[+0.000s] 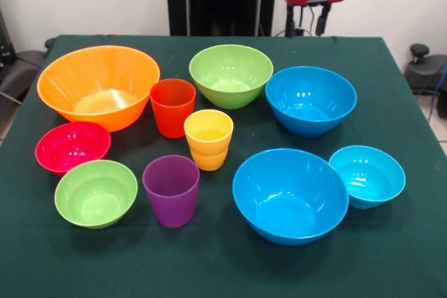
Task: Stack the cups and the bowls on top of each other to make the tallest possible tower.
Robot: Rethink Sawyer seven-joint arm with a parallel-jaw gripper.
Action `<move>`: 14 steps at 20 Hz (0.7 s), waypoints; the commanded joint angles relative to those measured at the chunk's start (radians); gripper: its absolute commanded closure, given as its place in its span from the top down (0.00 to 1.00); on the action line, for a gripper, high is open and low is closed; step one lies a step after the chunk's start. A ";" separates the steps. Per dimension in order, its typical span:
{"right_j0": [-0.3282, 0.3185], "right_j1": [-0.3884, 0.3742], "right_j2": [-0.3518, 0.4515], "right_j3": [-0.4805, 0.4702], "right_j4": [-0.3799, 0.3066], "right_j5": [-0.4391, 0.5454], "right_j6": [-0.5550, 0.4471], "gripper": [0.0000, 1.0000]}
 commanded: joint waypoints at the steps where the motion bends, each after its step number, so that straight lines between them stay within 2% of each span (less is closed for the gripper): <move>1: 0.038 0.117 -0.034 -0.050 0.001 -0.077 0.189 1.00; 14: 0.184 0.114 -0.114 -0.054 0.080 -0.099 0.386 1.00</move>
